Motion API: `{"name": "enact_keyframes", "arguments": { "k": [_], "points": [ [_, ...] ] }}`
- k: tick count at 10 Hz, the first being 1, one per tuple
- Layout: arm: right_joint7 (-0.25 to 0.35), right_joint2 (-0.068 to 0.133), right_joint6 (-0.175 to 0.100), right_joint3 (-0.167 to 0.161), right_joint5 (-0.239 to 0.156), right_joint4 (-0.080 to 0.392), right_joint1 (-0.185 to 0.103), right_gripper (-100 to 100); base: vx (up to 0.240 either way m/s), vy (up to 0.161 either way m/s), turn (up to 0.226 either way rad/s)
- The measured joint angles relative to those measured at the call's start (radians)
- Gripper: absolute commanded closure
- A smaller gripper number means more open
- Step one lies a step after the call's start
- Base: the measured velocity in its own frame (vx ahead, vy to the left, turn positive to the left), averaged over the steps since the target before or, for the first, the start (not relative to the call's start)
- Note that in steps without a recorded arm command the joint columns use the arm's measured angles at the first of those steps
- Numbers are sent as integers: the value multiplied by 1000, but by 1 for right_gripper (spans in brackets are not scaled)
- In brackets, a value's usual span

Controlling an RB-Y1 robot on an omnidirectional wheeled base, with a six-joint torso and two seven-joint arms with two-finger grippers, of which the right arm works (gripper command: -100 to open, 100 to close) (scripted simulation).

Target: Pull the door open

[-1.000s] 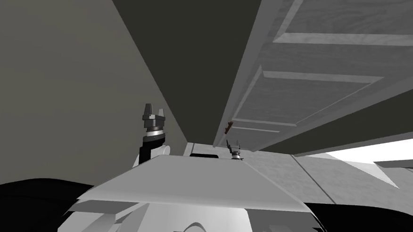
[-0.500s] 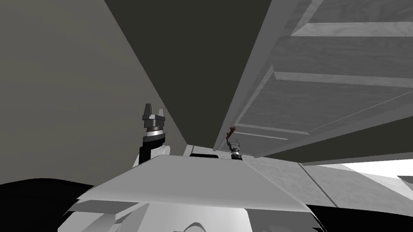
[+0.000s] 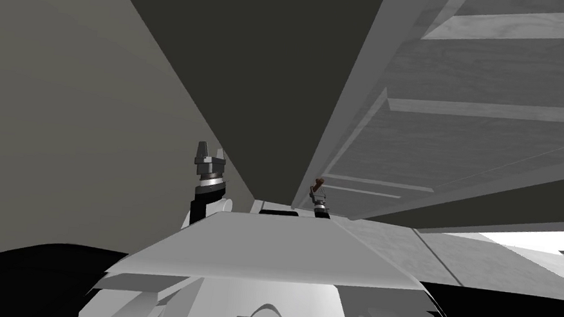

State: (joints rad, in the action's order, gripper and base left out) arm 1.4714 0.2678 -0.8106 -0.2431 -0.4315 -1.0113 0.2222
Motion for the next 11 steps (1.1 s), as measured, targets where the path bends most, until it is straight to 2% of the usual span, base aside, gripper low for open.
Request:
{"name": "enact_keyframes", "arguments": {
  "k": [5, 7, 9, 10, 11],
  "points": [
    [0, 1, -1, 3, -1, -1, -1, 100, -24, 2, 13],
    [25, 21, -22, -1, 0, 15, -12, 100, -186, 1, 57],
    [52, 43, -35, -9, 1, 28, -9, 100, -199, -7, 107],
    [69, 59, -39, -14, 2, 26, 1, 100, -198, -17, 135],
    [89, 73, -53, -20, 4, 48, -5, 100, -197, -21, 185]
  ]
}}
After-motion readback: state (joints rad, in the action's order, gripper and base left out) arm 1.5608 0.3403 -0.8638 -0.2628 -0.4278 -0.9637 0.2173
